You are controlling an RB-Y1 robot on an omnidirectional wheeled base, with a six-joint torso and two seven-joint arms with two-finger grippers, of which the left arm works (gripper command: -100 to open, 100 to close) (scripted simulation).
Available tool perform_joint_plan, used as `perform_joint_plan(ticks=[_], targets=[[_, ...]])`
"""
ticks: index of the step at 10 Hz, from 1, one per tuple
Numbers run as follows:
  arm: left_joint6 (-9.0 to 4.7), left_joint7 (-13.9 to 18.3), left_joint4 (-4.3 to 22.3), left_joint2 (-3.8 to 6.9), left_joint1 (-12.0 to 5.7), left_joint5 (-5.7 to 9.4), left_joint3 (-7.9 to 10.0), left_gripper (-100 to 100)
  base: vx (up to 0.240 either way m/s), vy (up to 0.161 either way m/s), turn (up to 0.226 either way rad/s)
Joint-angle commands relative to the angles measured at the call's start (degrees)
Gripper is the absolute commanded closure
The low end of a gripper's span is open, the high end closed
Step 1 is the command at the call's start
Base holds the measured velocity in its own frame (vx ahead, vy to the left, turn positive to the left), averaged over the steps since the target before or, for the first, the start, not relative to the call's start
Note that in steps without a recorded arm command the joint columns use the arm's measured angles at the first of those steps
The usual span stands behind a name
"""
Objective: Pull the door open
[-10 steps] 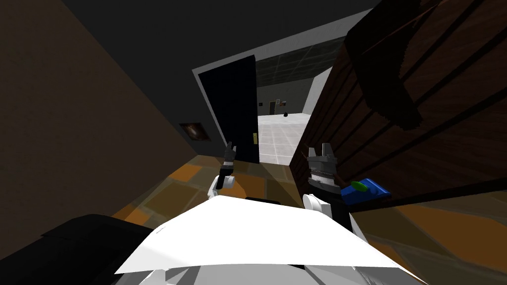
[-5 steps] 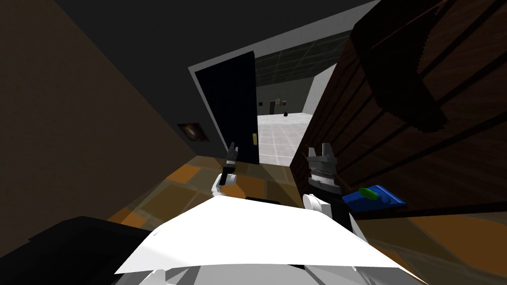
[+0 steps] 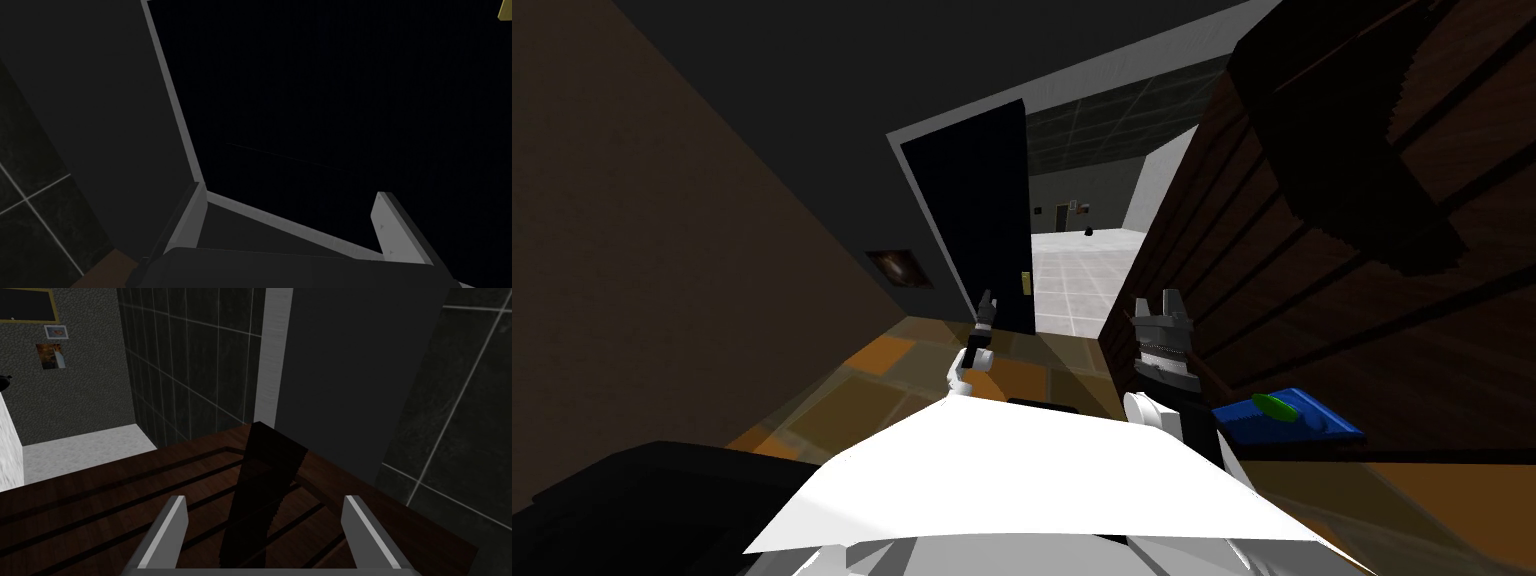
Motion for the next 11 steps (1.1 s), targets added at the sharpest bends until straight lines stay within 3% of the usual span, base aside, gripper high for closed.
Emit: perform_joint_plan(ticks=[1,6,7,9,10,11], targets=[[0.14,0.0,2.7,0.24,-1.4,0.34,0.21,-100,0.052,-0.013,-0.002],[0.22,-0.4,9.2,0.35,-5.24,1.08,0.6,-100,0.058,-0.005,-0.004],[0.22,-0.4,9.4,0.35,-5.24,1.08,0.6,-100,0.043,-0.004,0.0],[0.27,-0.7,13.2,0.36,-7.81,1.56,0.87,-100,0.066,-0.008,-0.008],[0.27,-0.7,13.9,0.36,-7.81,1.56,0.87,-100,0.068,-0.003,0.001],[0.29,-0.9,16.1,0.35,-9.09,1.81,1.0,-100,0.062,0.011,-0.003]])
